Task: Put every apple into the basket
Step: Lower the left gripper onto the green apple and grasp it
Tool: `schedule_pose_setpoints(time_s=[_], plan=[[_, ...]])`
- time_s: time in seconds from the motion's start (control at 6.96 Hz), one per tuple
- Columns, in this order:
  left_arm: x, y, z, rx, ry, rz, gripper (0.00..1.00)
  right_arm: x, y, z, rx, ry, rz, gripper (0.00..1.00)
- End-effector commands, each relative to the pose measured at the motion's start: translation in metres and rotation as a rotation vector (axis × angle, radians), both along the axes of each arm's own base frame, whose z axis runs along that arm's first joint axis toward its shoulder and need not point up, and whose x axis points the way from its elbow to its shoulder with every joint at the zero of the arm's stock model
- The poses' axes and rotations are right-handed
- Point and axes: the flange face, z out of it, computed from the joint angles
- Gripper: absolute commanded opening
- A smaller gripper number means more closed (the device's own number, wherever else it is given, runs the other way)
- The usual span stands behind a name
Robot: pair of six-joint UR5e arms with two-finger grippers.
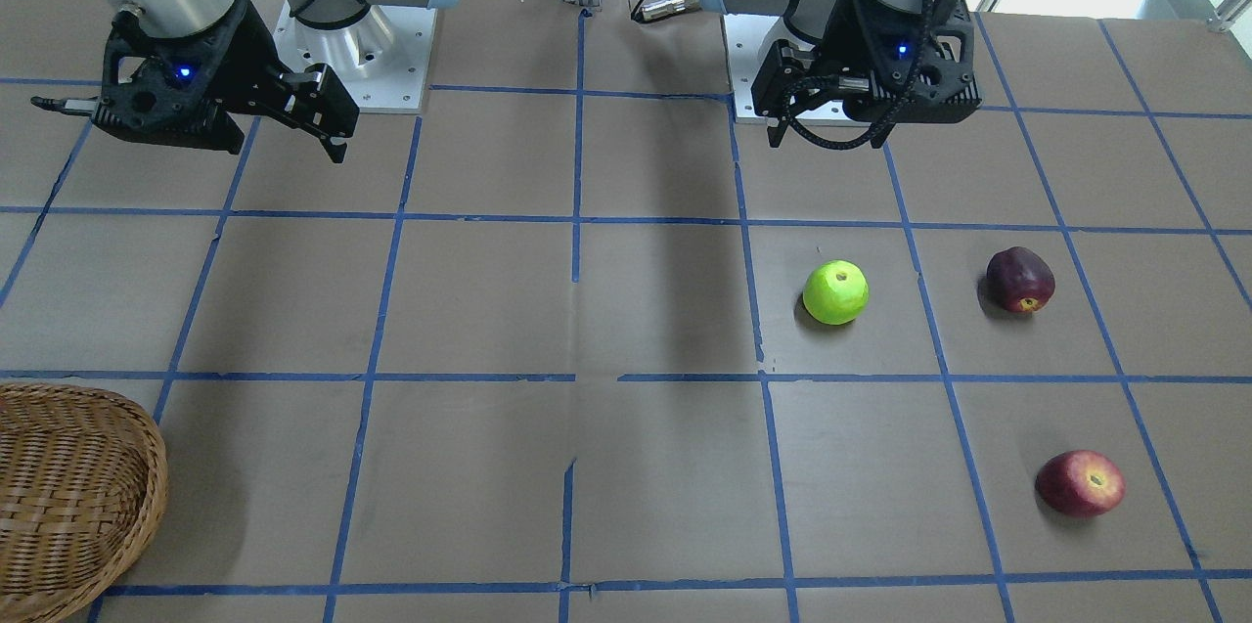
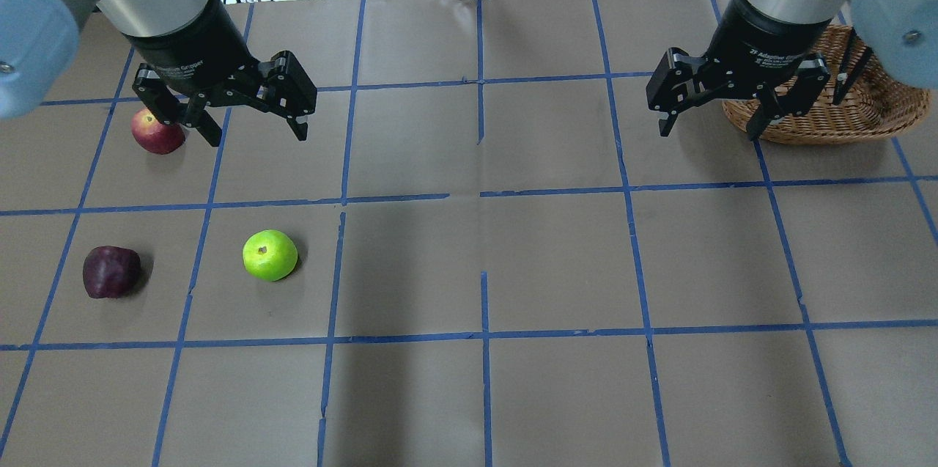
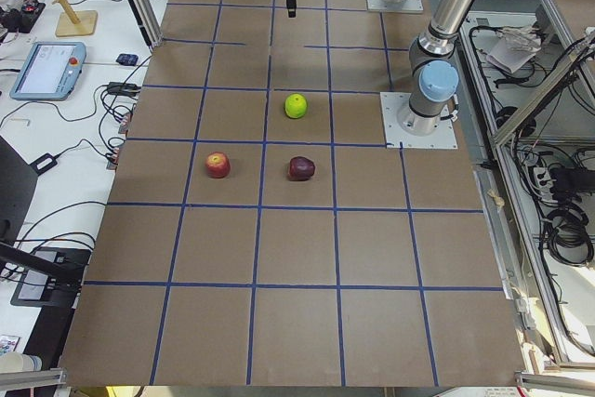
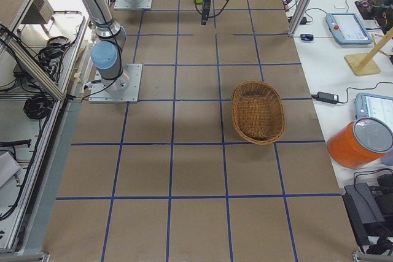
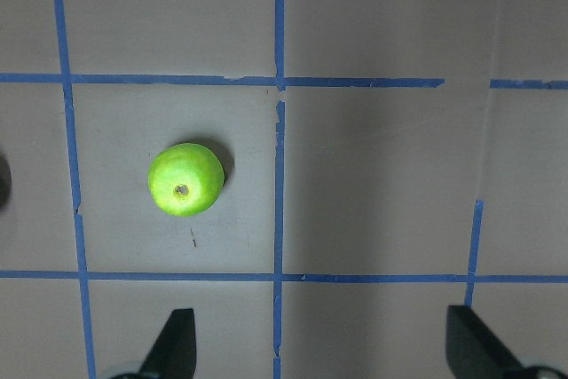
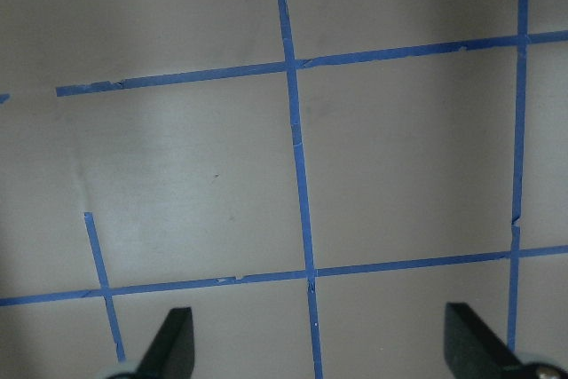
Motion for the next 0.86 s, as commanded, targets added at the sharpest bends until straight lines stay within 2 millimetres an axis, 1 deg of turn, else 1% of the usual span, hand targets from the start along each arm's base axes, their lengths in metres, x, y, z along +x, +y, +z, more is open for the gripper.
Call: schedule_pose_setpoints(time_s=[0.0, 0.14, 0.29, 0.43, 0.57, 0.72], plan=[[0.0, -0.002, 0.0, -0.004, 0.0, 0.0, 1.0, 0.0, 0.0, 0.001, -0.001, 0.0, -0.001, 1.0], [0.001, -0.001, -0.001, 0.0, 0.0, 0.0, 1.0, 0.0, 0.0, 0.001, -0.002, 0.0, 0.0, 1.0], [0.001, -0.002, -0.008, 0.009, -0.002, -0.003, 1.0, 0.001, 0.0, 0.0, -0.001, -0.002, 0.004, 1.0], [0.008, -0.006, -0.038, 0.07, -0.016, -0.041, 1.0, 0.001, -0.001, 0.0, -0.004, -0.002, 0.006, 1.0], [0.035, -0.025, -0.093, 0.067, -0.073, -0.059, 1.0, 0.001, -0.001, 0.0, -0.004, 0.001, 0.009, 1.0], [0.057, -0.023, -0.157, 0.047, -0.068, -0.093, 1.0, 0.001, 0.0, 0.0, -0.004, 0.001, 0.009, 1.0]])
